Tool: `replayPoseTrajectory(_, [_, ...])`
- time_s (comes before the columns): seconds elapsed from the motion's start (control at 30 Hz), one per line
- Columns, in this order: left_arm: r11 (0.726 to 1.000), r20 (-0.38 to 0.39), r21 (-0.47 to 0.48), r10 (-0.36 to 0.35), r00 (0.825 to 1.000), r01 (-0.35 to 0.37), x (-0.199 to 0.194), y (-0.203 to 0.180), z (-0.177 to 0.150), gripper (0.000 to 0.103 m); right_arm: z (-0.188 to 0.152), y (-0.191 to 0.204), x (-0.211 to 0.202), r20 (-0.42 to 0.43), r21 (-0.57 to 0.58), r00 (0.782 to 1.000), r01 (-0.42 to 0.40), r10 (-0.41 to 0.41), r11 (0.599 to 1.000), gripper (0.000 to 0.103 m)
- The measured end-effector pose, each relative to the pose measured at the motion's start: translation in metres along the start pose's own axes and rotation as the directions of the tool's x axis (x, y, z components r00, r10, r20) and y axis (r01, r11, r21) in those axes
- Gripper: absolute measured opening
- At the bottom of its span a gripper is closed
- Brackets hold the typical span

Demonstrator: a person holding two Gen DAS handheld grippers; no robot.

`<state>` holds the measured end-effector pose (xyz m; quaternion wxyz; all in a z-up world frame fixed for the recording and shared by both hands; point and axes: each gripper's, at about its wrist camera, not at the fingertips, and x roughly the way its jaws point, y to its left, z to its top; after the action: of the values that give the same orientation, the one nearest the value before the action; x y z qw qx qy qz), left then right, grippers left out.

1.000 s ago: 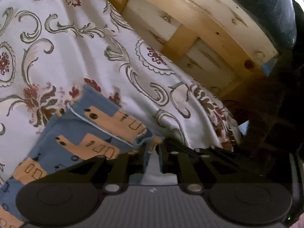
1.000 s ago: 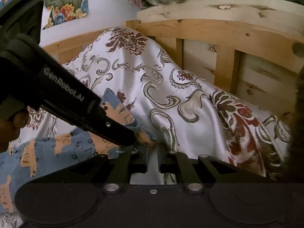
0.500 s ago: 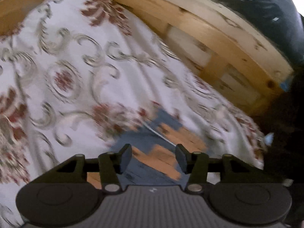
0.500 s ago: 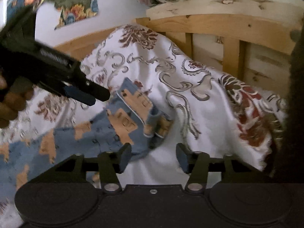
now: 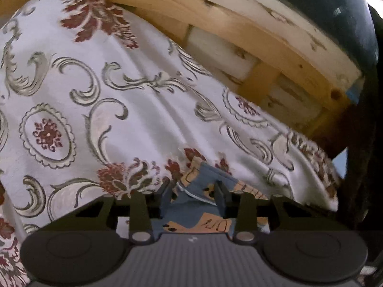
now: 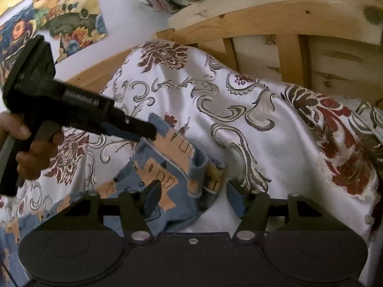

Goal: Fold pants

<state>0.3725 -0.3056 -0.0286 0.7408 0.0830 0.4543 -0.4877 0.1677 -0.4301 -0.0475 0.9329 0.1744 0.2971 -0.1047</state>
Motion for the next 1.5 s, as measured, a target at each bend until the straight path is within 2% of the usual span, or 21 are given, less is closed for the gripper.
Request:
replayPoseTrajectory(0.07, [1.0, -0.001, 0.015, 0.007, 1.0, -0.007, 0.003, -0.005, -0.002, 0.039, 0.0, -0.005, 0.003, -0.016, 0.034, 0.999, 0.031, -0.031, 0.999, 0.014])
replayPoseTrajectory(0.17, [0.999, 0.007, 0.035, 0.029, 1.0, -0.029, 0.003, -0.01, -0.003, 0.027, 0.001, -0.015, -0.001, -0.002, 0.098, 1.0, 0.02, -0.02, 0.995, 0.01])
replayPoseTrajectory(0.23, [0.997, 0.002, 0.045, 0.061, 0.998, -0.061, 0.006, -0.012, -0.002, 0.025, 0.001, -0.011, -0.003, 0.015, 0.06, 0.999, 0.028, -0.029, 0.998, 0.009])
replayPoseTrajectory(0.33, [0.996, 0.011, 0.046, 0.078, 0.997, -0.078, 0.007, -0.013, -0.002, 0.025, 0.0, -0.012, 0.002, -0.01, 0.055, 1.0, 0.025, -0.025, 0.998, 0.012])
replayPoseTrajectory(0.47, [0.997, 0.043, 0.017, 0.077, 0.996, -0.078, 0.0, -0.011, -0.007, 0.027, 0.0, -0.013, 0.001, -0.012, 0.064, 1.0, 0.012, -0.011, 0.998, 0.025])
replayPoseTrajectory(0.53, [0.997, 0.056, -0.002, 0.083, 0.995, -0.083, -0.006, -0.01, -0.012, 0.029, 0.0, -0.013, 0.0, -0.007, 0.05, 1.0, 0.01, -0.01, 0.999, 0.028])
replayPoseTrajectory(0.77, [0.986, 0.152, -0.156, 0.087, 0.985, -0.063, -0.034, 0.002, -0.037, 0.031, 0.004, -0.024, 0.006, -0.002, 0.091, 1.0, -0.024, 0.024, 0.996, 0.027])
replayPoseTrajectory(0.9, [0.975, 0.18, -0.203, 0.127, 0.975, -0.089, -0.04, 0.0, -0.053, 0.047, 0.002, -0.022, 0.006, 0.003, 0.088, 1.0, -0.02, 0.02, 0.996, 0.026])
replayPoseTrajectory(1.03, [0.961, 0.172, -0.276, 0.081, 0.982, -0.031, -0.033, 0.003, -0.04, 0.061, -0.001, -0.015, 0.005, 0.01, 0.045, 1.0, -0.001, 0.001, 0.999, 0.026])
replayPoseTrajectory(1.13, [0.942, 0.113, -0.333, 0.089, 0.99, -0.046, -0.02, 0.004, -0.02, 0.062, -0.003, -0.01, 0.005, 0.015, 0.007, 1.0, 0.017, -0.017, 1.0, 0.025])
replayPoseTrajectory(1.2, [0.916, 0.018, -0.393, 0.09, 0.996, -0.076, -0.008, 0.004, -0.005, 0.061, -0.005, -0.005, 0.005, 0.019, -0.027, 0.999, 0.032, -0.031, 0.999, 0.025])
replayPoseTrajectory(1.3, [0.879, -0.042, -0.471, 0.057, 0.997, -0.071, 0.0, 0.003, 0.013, 0.062, -0.006, 0.002, 0.005, 0.029, -0.074, 0.999, 0.046, -0.044, 0.996, 0.025])
replayPoseTrajectory(1.4, [0.844, -0.112, -0.522, 0.073, 0.991, -0.121, 0.007, 0.001, 0.025, 0.068, -0.007, 0.005, 0.007, 0.028, -0.093, 0.998, 0.052, -0.05, 0.994, 0.027])
replayPoseTrajectory(1.5, [0.826, -0.186, -0.524, 0.126, 0.974, -0.207, 0.019, -0.004, 0.036, 0.069, -0.007, 0.004, 0.007, 0.026, -0.093, 0.999, 0.05, -0.047, 0.994, 0.027])
